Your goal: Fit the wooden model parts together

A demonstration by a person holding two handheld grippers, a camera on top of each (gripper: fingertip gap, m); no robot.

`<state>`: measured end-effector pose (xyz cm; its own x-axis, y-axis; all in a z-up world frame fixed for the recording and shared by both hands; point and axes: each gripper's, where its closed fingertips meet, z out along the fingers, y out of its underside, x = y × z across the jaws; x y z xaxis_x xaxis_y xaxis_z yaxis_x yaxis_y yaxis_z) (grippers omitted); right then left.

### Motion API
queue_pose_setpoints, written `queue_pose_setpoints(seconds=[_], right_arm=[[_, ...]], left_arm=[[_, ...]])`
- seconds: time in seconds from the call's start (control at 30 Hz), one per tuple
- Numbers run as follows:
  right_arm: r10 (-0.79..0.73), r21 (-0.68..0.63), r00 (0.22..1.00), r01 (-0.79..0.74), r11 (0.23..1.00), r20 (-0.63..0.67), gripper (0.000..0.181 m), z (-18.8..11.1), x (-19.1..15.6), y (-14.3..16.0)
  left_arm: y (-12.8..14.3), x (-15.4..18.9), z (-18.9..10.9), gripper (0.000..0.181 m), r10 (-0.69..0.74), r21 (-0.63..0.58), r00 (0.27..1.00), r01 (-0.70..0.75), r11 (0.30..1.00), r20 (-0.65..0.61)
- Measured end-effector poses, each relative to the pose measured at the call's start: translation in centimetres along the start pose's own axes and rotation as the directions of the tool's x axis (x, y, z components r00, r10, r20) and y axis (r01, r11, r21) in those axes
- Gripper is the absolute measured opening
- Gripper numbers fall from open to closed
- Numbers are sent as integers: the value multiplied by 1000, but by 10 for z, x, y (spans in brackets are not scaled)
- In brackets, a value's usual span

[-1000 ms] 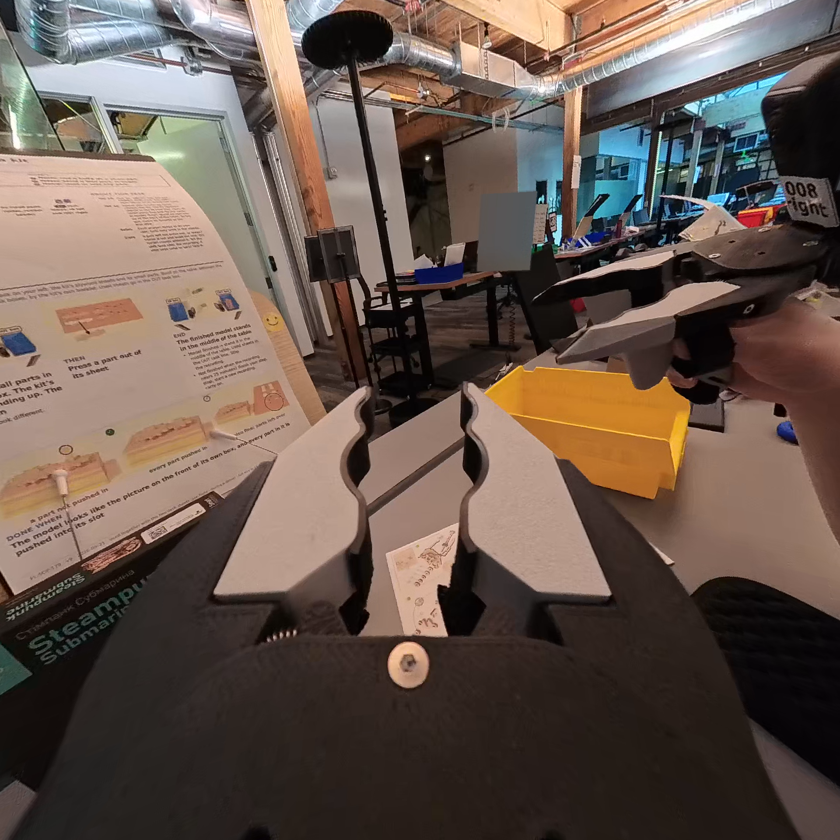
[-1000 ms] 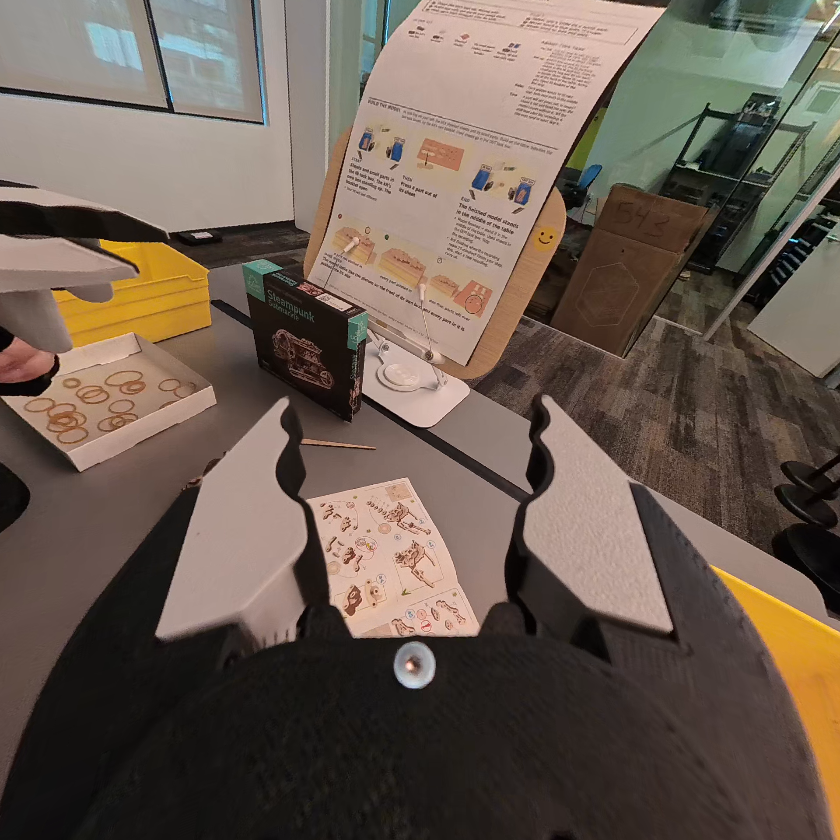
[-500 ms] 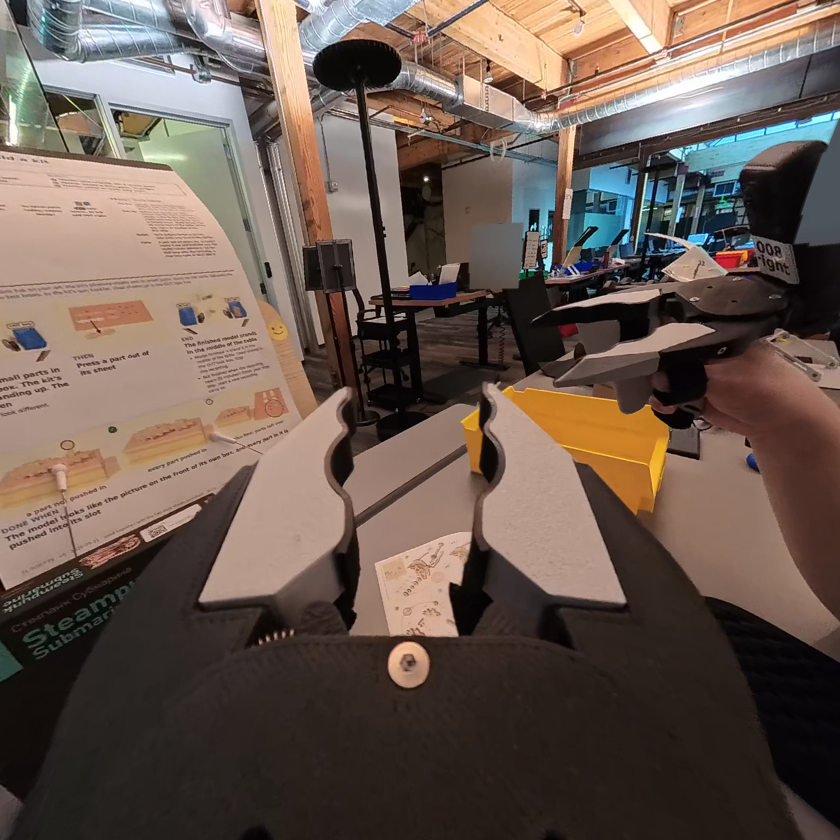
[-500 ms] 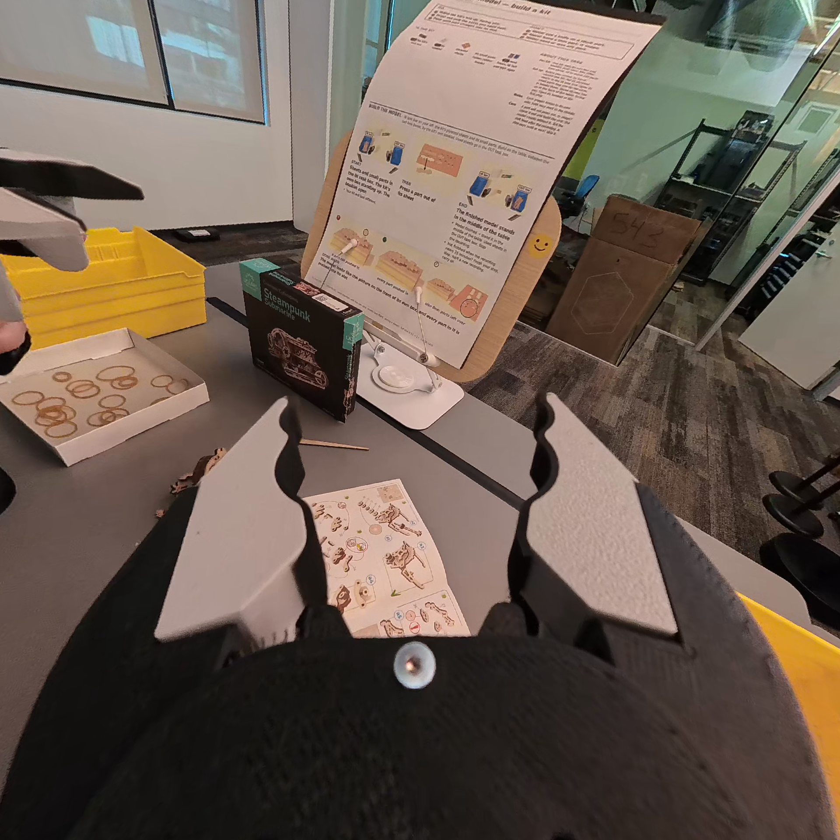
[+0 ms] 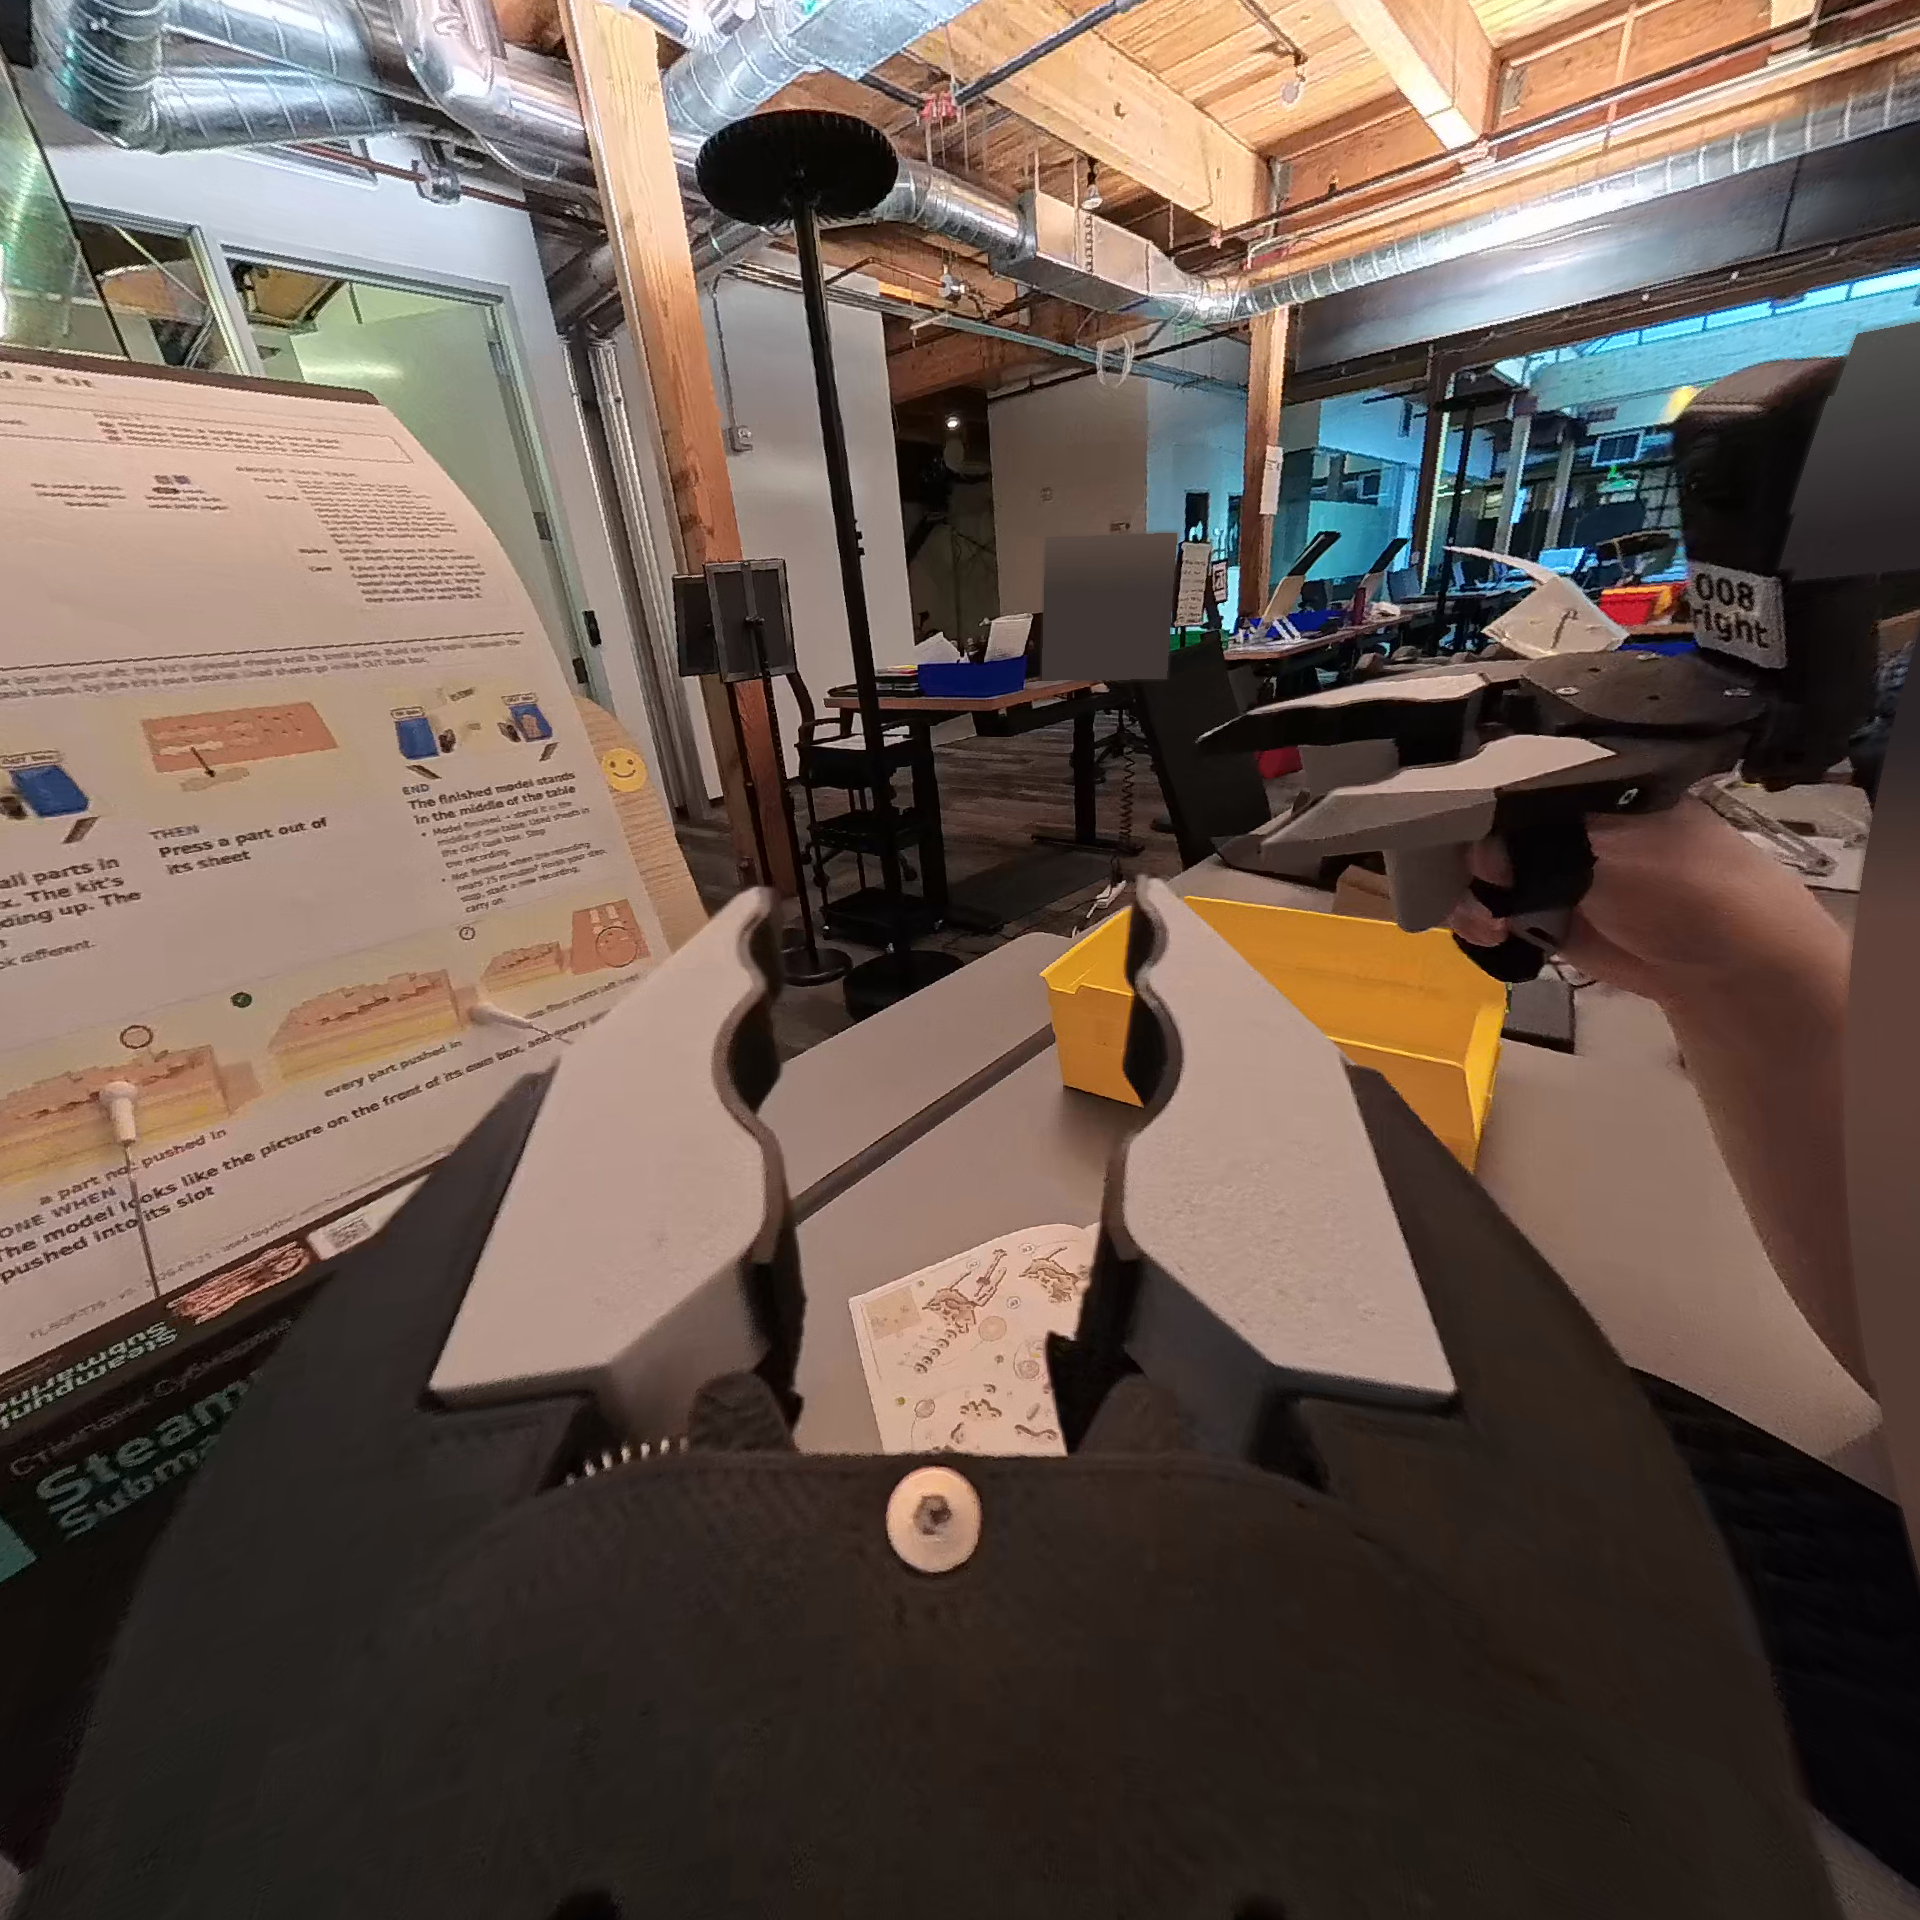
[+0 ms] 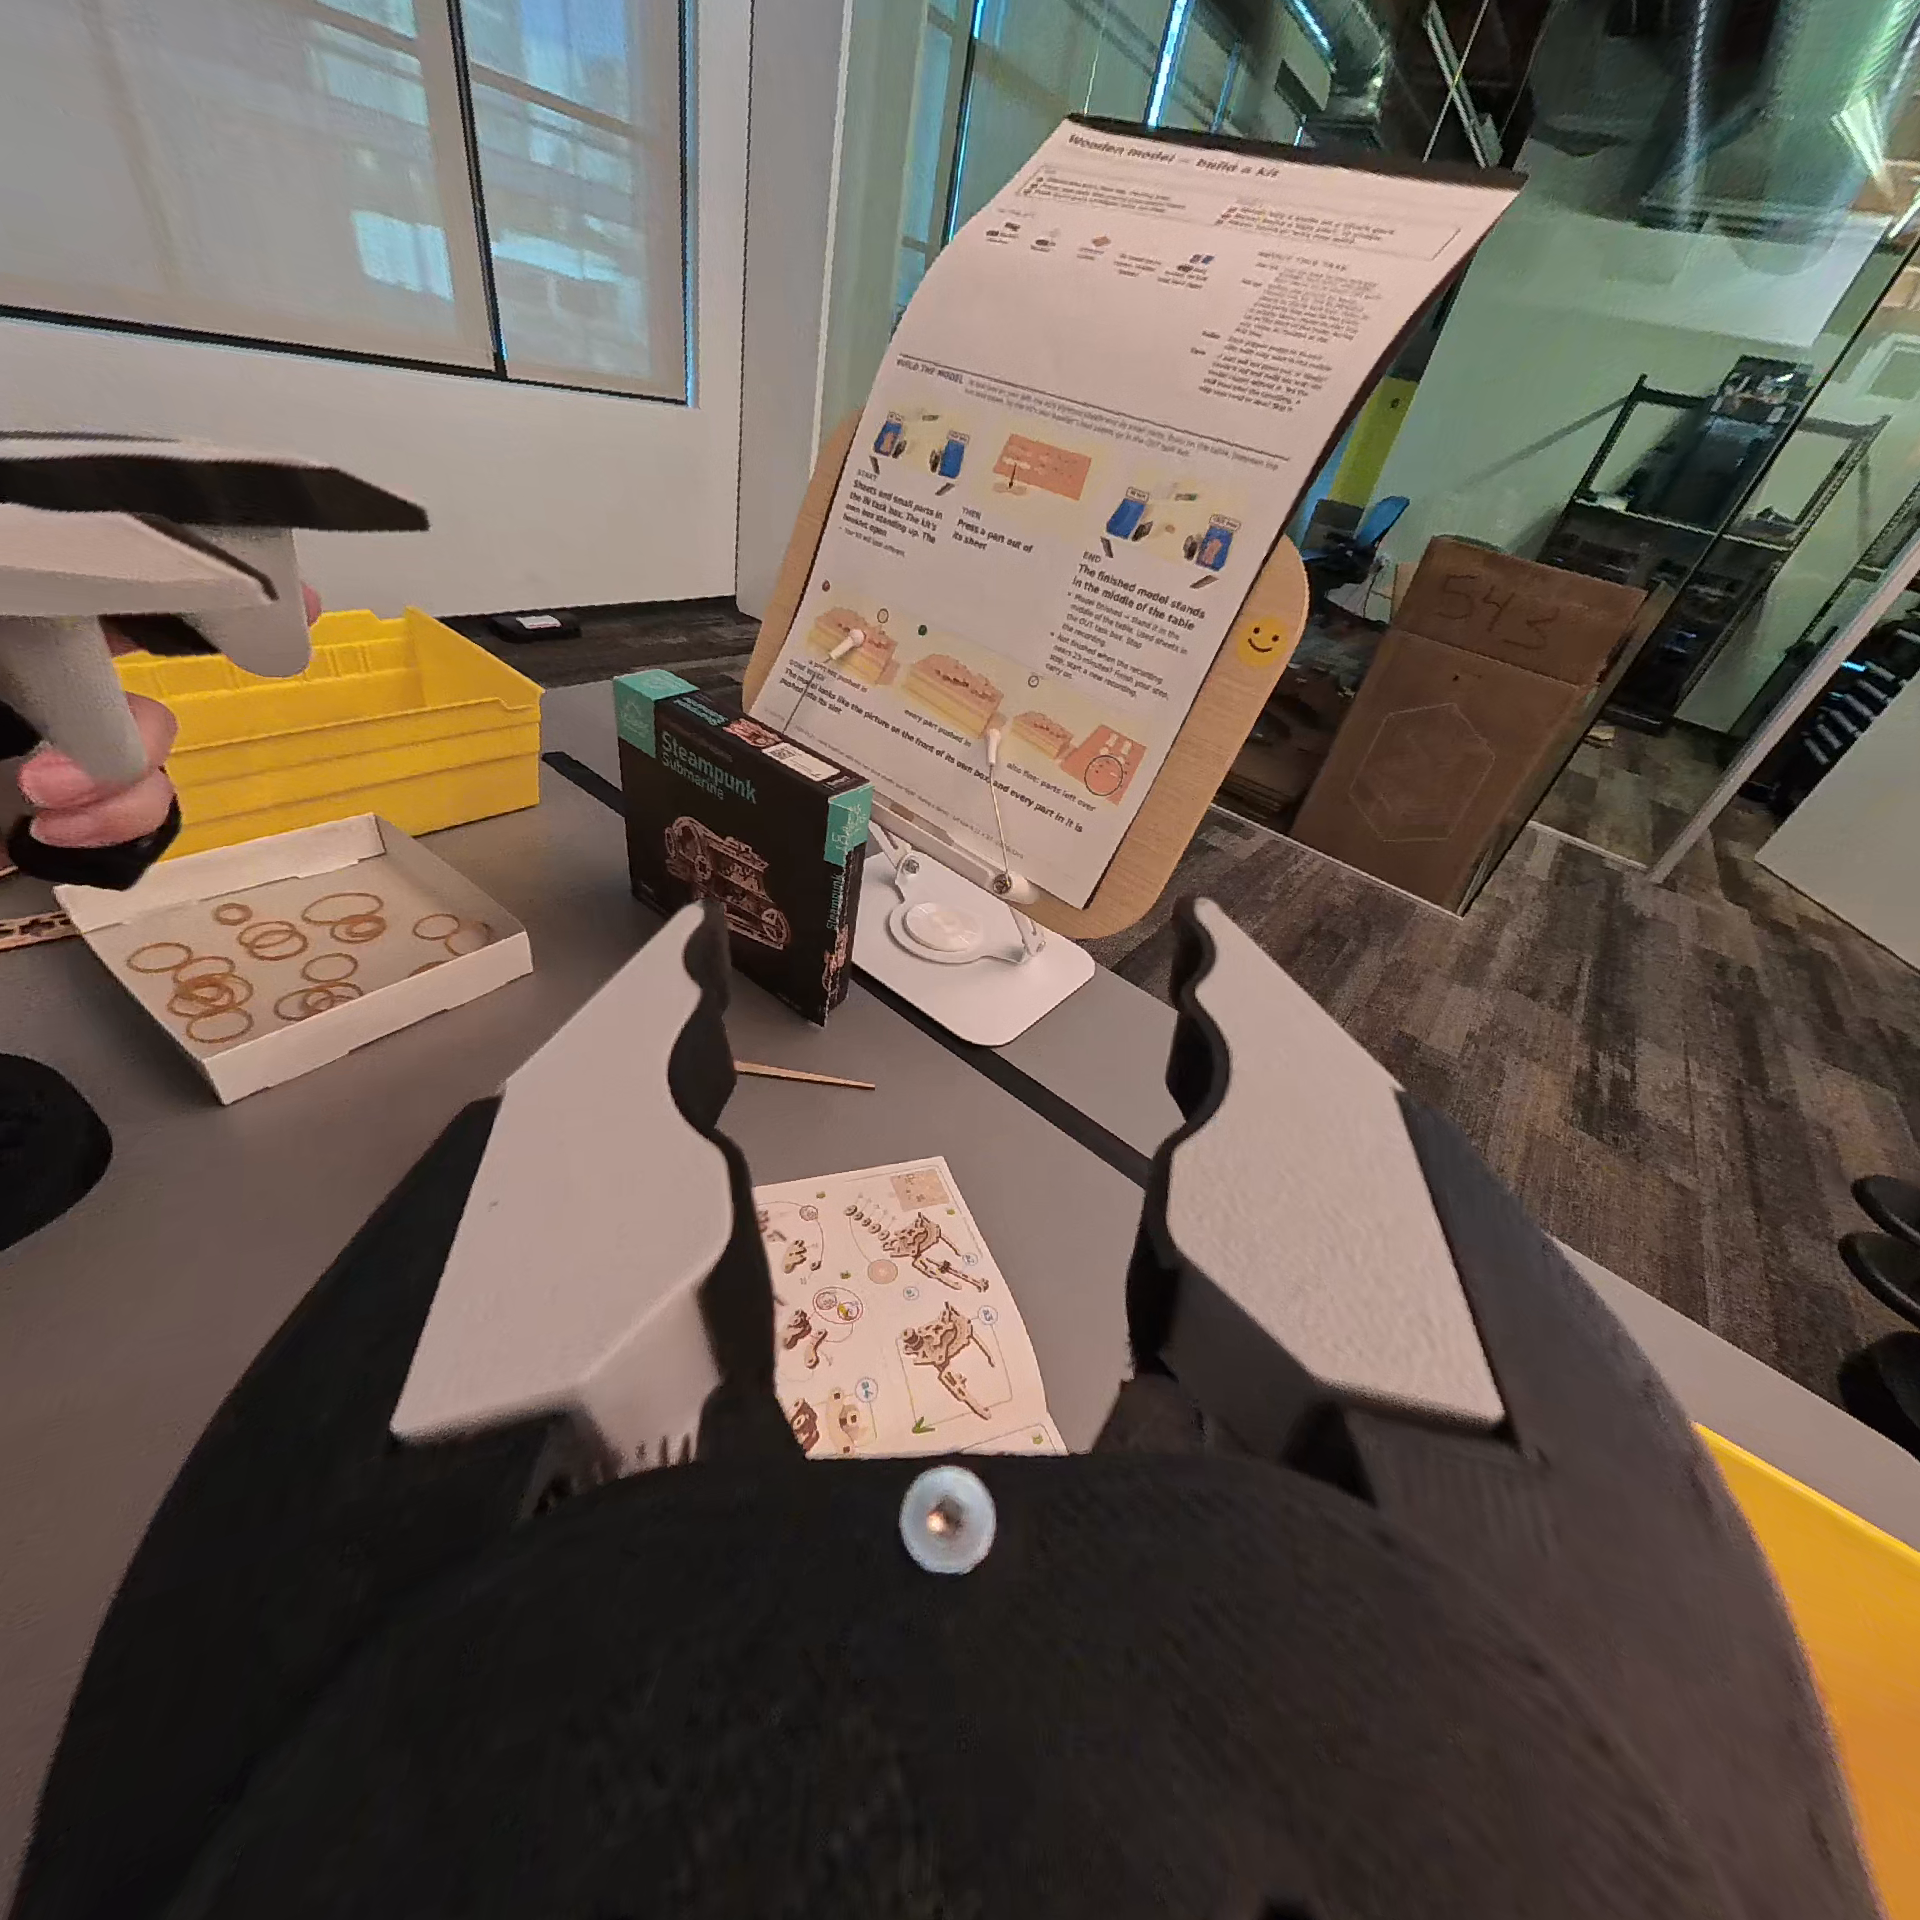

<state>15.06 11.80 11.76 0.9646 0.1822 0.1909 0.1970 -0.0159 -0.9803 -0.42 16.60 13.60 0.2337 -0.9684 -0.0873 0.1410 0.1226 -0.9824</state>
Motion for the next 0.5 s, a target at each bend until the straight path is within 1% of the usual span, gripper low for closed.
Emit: queue_pose_setpoints(seconds=[0.1,0.27,0.5], right_arm=[[-14,6,1000,14,1000,-5,81,-2,-3,-3],[-17,14,1000,17,1000,22,79,-2,-13,-6],[-20,3,1000,20,1000,14,77,1,-11,-3]], left_arm=[[0,5,0,53,2,0,1000,-2,1000,-21],[1,6,1,52,-3,0,1000,3,1000,-22],[-1,8,0,50,5,12,1000,-5,1000,-26]])
